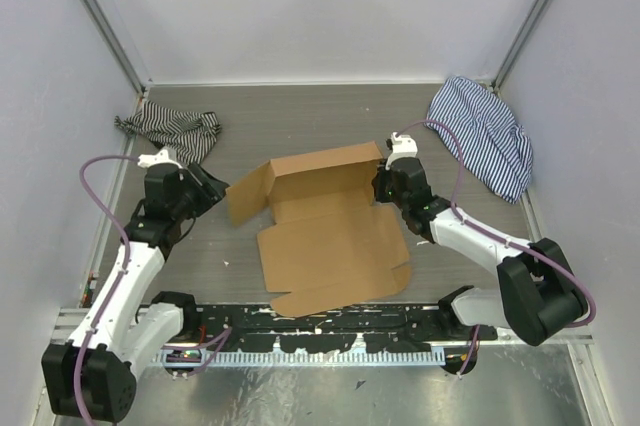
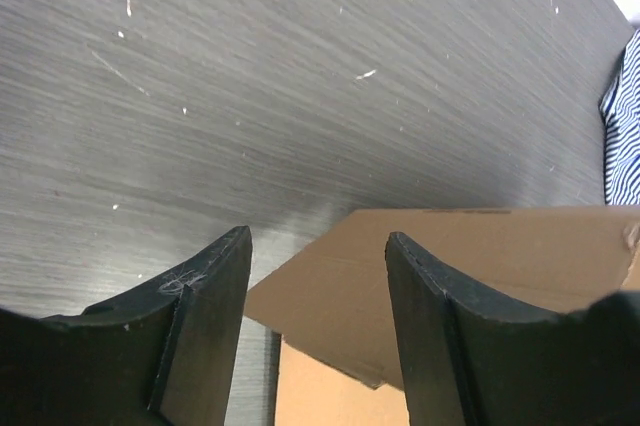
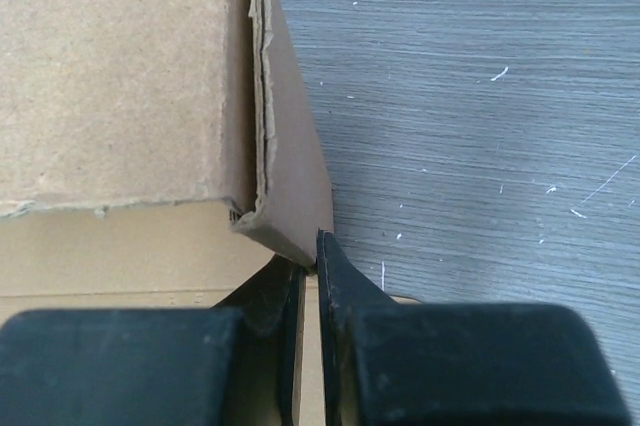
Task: Fold the paper box
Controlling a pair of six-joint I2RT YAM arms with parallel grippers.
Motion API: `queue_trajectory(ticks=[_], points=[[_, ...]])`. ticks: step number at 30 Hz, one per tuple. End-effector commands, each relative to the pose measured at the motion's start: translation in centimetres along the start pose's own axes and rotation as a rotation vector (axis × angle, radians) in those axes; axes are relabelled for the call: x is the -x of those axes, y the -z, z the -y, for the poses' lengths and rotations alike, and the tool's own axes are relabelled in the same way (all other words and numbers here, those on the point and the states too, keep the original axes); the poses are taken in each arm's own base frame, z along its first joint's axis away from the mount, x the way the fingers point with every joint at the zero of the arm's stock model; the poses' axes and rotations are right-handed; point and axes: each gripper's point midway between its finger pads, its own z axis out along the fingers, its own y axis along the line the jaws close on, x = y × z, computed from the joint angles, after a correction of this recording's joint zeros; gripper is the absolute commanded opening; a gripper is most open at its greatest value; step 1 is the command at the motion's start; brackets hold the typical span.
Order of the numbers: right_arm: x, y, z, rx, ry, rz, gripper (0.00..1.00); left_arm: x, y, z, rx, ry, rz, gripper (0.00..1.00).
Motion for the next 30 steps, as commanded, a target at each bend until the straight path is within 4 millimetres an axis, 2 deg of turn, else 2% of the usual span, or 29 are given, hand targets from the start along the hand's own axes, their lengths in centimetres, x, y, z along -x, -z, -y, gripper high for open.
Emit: queue_trajectory(ticks=[1,4,7,15,18,30], points=[[3.0,0.0,-0.9,0.011,-0.075,0.067,0.03,-2.0,0.4,-0.2,-0.033,-0.002,-0.034,0.62],[3.1,0.0,-0.8,-0.001,-0.093,0.06,0.03,-3.1,0.2,-0.3,-0.043,-0.017,-0.047,0.62],[3.1,0.2,-1.0,0.007,-0.095,0.052,0.03,-4.0,0.1,0.5,-0.084,-0.042,-0.053,0.61],[3.2,0.4,-1.2,0.013,-0.088,0.038,0.03,-5.5,1.0,5.0,-0.22,-0.2,-0.045,0.6],[3.0,0.2,-1.6,0.03,-0.086,0.028,0.03,-6.1,1.0,6.1,-0.254,-0.257,-0.043,0.6],[2.4,0.2,-1.8,0.044,-0.079,0.006,0.03,-7.3,1.6,7.9,-0.316,-0.352,-0.042,0.6]])
